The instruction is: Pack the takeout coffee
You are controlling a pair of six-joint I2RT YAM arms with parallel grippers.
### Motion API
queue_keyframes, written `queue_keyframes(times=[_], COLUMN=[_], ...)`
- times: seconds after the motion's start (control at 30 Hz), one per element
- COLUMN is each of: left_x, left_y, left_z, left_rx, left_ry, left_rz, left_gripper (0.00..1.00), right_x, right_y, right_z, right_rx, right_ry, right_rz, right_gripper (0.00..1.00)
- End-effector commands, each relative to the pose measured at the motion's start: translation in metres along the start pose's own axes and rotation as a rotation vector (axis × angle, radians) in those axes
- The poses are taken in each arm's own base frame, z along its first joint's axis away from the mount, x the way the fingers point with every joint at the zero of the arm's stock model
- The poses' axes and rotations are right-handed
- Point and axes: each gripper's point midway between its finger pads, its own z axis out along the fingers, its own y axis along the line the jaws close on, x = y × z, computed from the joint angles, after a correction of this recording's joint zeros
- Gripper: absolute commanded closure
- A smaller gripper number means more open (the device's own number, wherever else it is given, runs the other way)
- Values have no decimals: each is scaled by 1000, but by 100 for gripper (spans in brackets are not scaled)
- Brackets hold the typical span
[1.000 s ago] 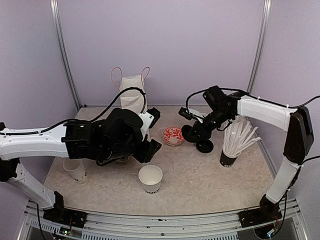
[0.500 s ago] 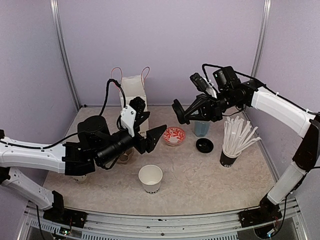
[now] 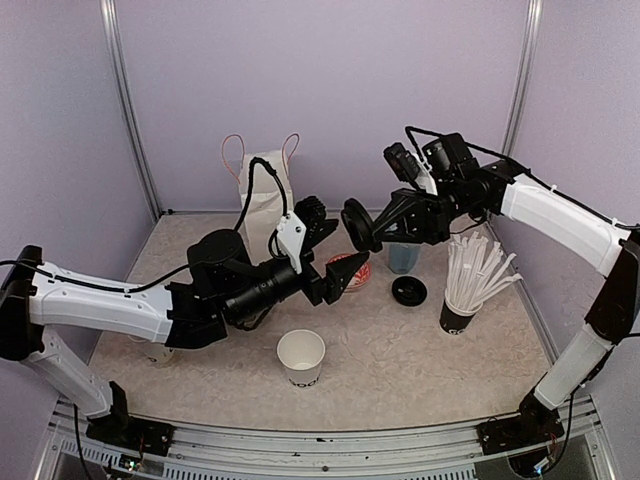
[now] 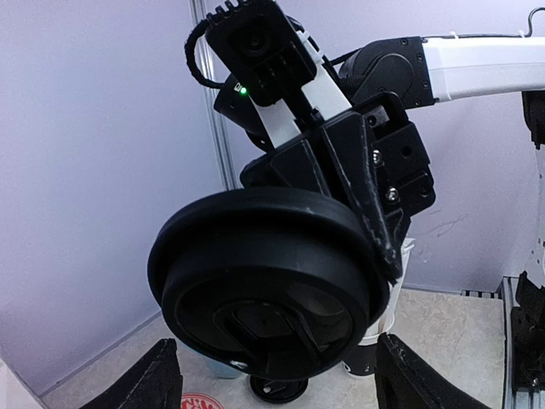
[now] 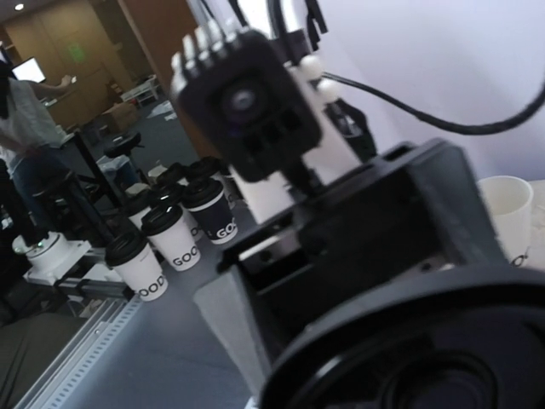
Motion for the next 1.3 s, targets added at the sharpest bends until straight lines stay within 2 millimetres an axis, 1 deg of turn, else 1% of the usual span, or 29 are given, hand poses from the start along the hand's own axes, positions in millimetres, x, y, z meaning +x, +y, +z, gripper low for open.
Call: queue_keyframes(times=[0.0,0.17,0.27,0.33,0.43,0.53,0.67,0.7,0.77,0.87,0.93,1.07,1.2,1.27], left_x=[-23,-24,-24,-24,-22,-24,-24,-24,-24,-24,-25,-25,-25,-20], left_y=[3,3,1,2,10,15,17,15,10,6,7,13,21,24], left_z=[5,7,9,9,7,6,5,5,5,7,6,5,4,4], left_rx=[3,17,36,33,-5,-26,-24,-12,17,41,40,9,-34,-48], left_ry=[-95,-105,-104,-105,-110,-110,-112,-112,-112,-104,-105,-100,-73,-25], left_rz=[-21,-25,-23,-25,-38,-55,-64,-61,-51,-39,-41,-47,-78,-97], left_gripper=[24,24,27,27,22,21,19,13,9,15,17,21,23,25], right_x=[2,5,5,5,5,6,7,7,7,7,7,9,14,17], right_y=[11,11,11,11,11,11,11,12,11,11,11,7,-3,-10], right_z=[8,13,14,14,14,14,14,14,14,14,14,14,14,14], right_rx=[-44,-48,-54,-54,-58,-56,-65,-67,-72,-71,-68,-50,2,45], right_ry=[4,15,14,14,12,13,9,8,6,7,9,17,41,61], right_rz=[-4,-1,1,2,3,6,10,10,13,12,11,11,16,15], right_gripper=[99,99,99,99,99,99,98,98,98,98,98,95,92,84])
